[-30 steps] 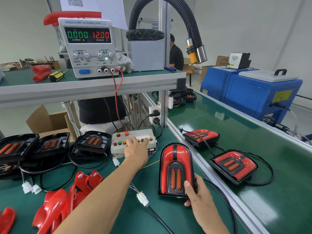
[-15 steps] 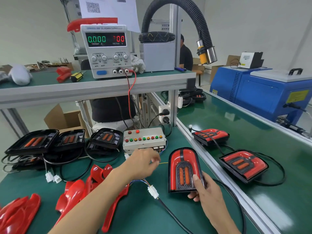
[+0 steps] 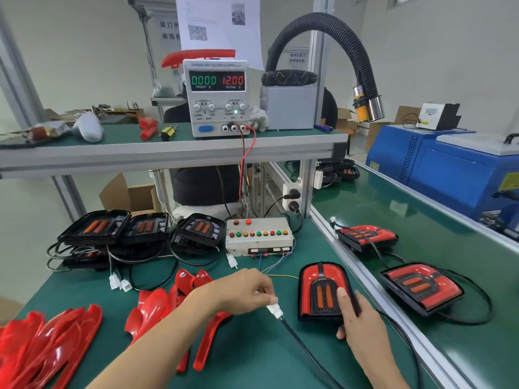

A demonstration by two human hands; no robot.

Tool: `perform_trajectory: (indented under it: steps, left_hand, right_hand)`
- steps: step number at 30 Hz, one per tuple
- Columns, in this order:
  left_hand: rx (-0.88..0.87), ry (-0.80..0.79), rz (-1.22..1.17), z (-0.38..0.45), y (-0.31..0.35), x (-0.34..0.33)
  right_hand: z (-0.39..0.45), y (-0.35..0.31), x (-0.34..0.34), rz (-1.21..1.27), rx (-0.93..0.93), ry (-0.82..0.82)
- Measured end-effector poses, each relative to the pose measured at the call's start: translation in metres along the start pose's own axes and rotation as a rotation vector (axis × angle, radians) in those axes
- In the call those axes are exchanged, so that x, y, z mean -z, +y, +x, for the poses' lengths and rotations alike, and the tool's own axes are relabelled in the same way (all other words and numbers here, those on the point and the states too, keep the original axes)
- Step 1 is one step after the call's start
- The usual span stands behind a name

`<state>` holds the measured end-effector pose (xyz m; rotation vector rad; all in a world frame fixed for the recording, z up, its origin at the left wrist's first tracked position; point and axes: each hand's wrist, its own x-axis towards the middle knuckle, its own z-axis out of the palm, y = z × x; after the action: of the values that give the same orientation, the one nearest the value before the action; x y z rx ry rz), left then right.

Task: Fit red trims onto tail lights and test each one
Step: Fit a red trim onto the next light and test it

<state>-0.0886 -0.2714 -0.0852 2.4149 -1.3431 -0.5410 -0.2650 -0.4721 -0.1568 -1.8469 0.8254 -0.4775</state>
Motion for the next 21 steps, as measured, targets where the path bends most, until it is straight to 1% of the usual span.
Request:
perform_trajectory:
  steps: [2,3,4,5,6,8,9,10,11,13,15,18,21]
  left_hand:
    - [-0.003,0.010,-0.017,-0.001,0.000,0.001]
    - [-0.004,0.014,-0.027,-0.001,-0.001,0.000]
    - [-0.004,0.016,-0.035,-0.001,-0.001,0.000]
    - [-0.003,0.017,-0.038,-0.001,0.000,-0.002]
    - [-0.005,0.017,-0.039,-0.001,0.000,-0.002]
    - [-0.020,0.025,-0.037,0.002,0.001,-0.005]
    - [-0.032,0.035,-0.034,0.003,0.002,-0.005]
    - [-0.042,0.045,-0.031,0.003,0.004,-0.006]
    - [-0.048,0.054,-0.036,0.002,0.005,-0.006]
    - [-0.047,0.067,-0.064,0.000,0.006,-0.006]
    - [-0.051,0.078,-0.107,-0.003,0.006,-0.006]
    - [-0.057,0.106,-0.252,-0.007,0.002,-0.006]
    - [-0.070,0.097,-0.270,-0.006,0.001,-0.005]
  right_hand:
    - [-0.007,-0.001,-0.005,-0.192,-0.006,0.137]
    - [-0.013,-0.004,-0.009,-0.285,0.026,0.242]
    - [-0.021,-0.008,-0.012,-0.352,0.114,0.353]
    - [-0.027,-0.012,-0.016,-0.378,0.259,0.434]
    - [-0.033,-0.016,-0.021,-0.376,0.440,0.469]
    - [-0.043,-0.022,-0.037,-0.443,0.739,0.422]
    - [-0.046,-0.024,-0.047,-0.524,0.827,0.376]
    - [-0.048,-0.029,-0.055,-0.596,0.873,0.335]
    - [-0.049,-0.033,-0.063,-0.635,0.881,0.301]
    - [-0.046,-0.036,-0.072,-0.636,0.851,0.263]
    - [-0.041,-0.033,-0.076,-0.602,0.844,0.269]
    - [-0.037,-0.026,-0.077,-0.542,0.885,0.298]
    - [-0.038,-0.024,-0.079,-0.533,0.887,0.300]
